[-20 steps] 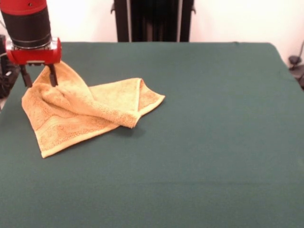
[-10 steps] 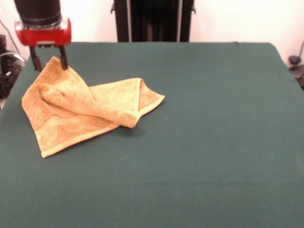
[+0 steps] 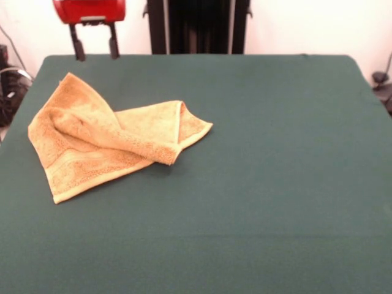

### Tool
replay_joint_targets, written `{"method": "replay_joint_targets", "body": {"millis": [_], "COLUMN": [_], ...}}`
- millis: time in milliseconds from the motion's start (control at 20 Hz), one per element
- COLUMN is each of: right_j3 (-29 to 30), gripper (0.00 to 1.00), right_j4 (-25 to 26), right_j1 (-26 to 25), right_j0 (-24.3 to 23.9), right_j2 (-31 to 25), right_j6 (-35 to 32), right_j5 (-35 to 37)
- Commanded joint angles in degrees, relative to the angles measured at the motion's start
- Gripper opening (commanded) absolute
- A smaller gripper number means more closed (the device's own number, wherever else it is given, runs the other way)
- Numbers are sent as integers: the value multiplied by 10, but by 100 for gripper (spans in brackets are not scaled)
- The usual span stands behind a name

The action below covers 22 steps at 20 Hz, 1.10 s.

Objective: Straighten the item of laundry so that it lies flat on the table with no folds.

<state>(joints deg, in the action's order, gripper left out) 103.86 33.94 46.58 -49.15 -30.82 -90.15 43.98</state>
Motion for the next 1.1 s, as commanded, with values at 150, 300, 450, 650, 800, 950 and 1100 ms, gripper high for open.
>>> {"method": "replay_joint_targets", "body": {"millis": [150, 300, 450, 650, 800, 950, 1100], "right_j3": [61, 53, 46, 35, 23, -16, -54], "gripper": [100, 100, 100, 100, 100, 100, 100], "right_j4": [-25, -20, -18, -20, -23, -23, -23], "right_j1": [0, -5, -12, -17, -26, -51, -73], "right_j0": [40, 43, 45, 49, 54, 67, 76], "right_j2": [-12, -7, -4, -5, -5, 0, 2], "right_j6": [-37, -36, -36, -35, -37, -43, -38], "right_j5": [-40, -43, -45, -42, -37, -28, -17]}}
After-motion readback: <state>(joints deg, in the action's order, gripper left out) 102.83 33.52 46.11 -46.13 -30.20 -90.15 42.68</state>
